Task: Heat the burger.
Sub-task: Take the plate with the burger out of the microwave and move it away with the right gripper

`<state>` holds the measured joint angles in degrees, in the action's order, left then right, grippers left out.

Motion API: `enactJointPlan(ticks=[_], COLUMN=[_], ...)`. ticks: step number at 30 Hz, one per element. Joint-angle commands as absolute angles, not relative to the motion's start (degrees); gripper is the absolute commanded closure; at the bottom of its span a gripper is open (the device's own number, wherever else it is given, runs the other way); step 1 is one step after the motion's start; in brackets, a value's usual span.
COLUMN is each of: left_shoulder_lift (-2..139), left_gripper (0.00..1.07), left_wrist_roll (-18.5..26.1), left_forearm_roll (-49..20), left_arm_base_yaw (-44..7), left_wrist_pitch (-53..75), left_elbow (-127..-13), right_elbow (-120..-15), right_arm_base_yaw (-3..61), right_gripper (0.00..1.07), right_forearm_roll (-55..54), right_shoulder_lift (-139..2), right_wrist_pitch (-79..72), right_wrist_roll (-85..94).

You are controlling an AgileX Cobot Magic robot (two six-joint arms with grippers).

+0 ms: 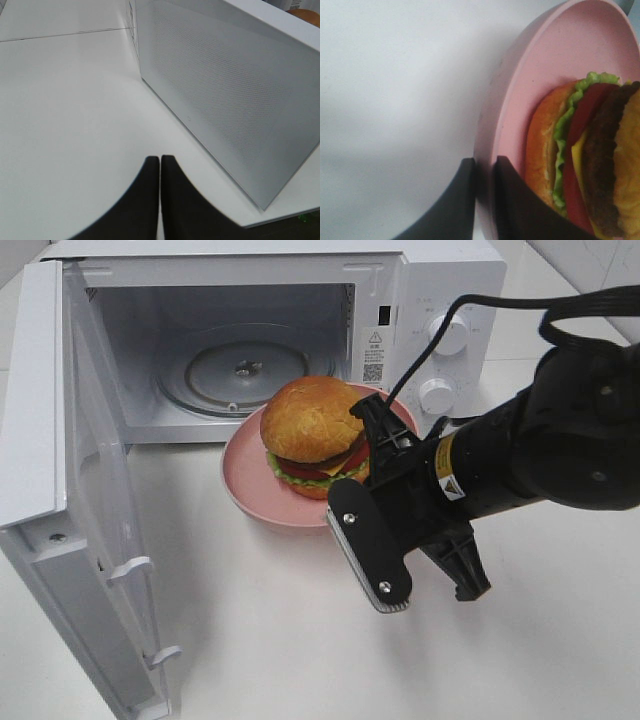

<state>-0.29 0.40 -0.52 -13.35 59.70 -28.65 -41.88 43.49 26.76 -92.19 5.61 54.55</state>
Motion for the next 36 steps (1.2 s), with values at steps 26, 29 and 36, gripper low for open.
enactJointPlan(ticks=[26,29,36], left_shoulder_lift=[-1.4,-1.4,-1.4], left_gripper=[1.06,1.06,1.06], left_wrist_roll=[0.6,0.6,0.6], left_forearm_roll=[-0.8,-0.8,-0.8], left_arm_base_yaw=[-13.3,-13.3,-13.3], left_wrist_pitch=[59.1,59.1,59.1], left_elbow=[-28.5,-28.5,-28.5], right_elbow=[-30.0,-30.0,-30.0], right_arm_base_yaw=[43.3,43.3,43.3], right_gripper=[1.07,1.07,1.07], right_forearm_roll=[27.5,27.6,29.0], right_shoulder_lift=[-81.2,-81.2,-81.2], right_wrist_pitch=[8.8,10.2,15.5], right_wrist_roll=[37.1,36.0,25.7])
